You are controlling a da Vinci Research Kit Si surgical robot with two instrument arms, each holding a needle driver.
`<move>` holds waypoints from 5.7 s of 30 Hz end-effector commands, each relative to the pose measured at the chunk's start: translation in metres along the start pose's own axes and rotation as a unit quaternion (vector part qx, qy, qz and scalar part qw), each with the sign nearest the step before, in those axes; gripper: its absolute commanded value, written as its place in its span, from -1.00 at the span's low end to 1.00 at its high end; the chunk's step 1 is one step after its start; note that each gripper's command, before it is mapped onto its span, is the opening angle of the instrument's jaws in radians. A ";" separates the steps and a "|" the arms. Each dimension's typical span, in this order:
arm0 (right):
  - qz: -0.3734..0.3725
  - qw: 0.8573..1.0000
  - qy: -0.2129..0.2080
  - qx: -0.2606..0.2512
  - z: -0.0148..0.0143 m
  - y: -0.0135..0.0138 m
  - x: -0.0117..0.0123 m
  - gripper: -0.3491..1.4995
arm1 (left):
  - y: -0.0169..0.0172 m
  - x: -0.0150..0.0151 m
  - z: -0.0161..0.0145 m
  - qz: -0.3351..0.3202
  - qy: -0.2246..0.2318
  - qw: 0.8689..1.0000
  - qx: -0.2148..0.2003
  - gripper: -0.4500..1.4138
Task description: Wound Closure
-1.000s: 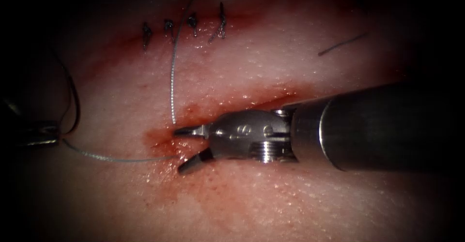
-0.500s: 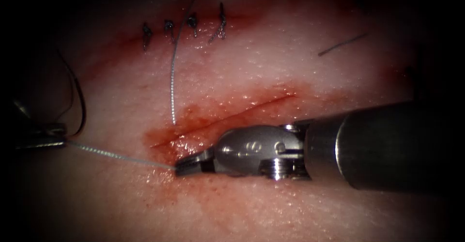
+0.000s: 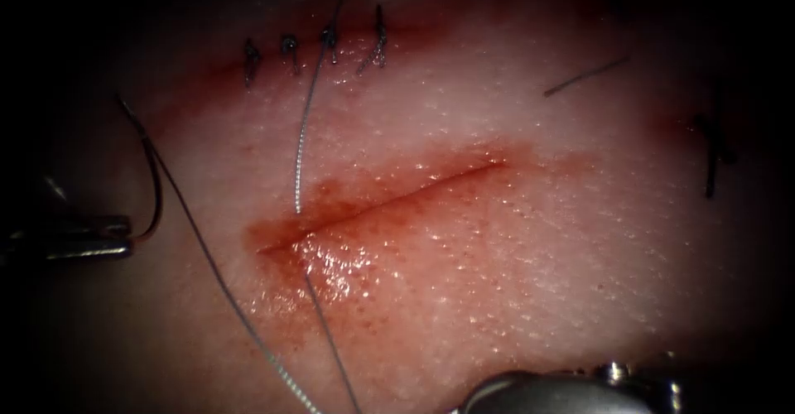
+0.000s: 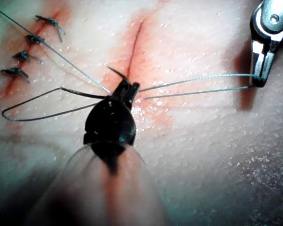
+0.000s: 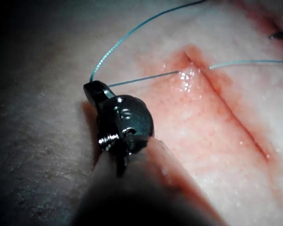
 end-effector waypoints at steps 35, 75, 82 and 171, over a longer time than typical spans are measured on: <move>-0.010 0.987 0.007 -0.162 0.0056 0.0172 -0.0039 0.51 | -0.0007 -0.0030 0.0017 0.013 -0.076 0.997 0.023 -1.00; -0.031 0.998 0.029 -0.047 0.0028 0.0046 -0.0001 -1.00 | -0.0005 -0.0027 0.0025 0.011 -0.076 0.997 0.027 -1.00; -0.038 0.998 0.030 -0.027 0.0026 0.0005 0.0023 -1.00 | -0.0005 -0.0027 0.0025 0.011 -0.077 0.997 0.029 -1.00; -0.066 0.996 0.031 -0.052 0.0019 0.0068 0.0014 0.45 | -0.0001 -0.0027 0.0046 0.027 -0.076 0.996 0.026 -1.00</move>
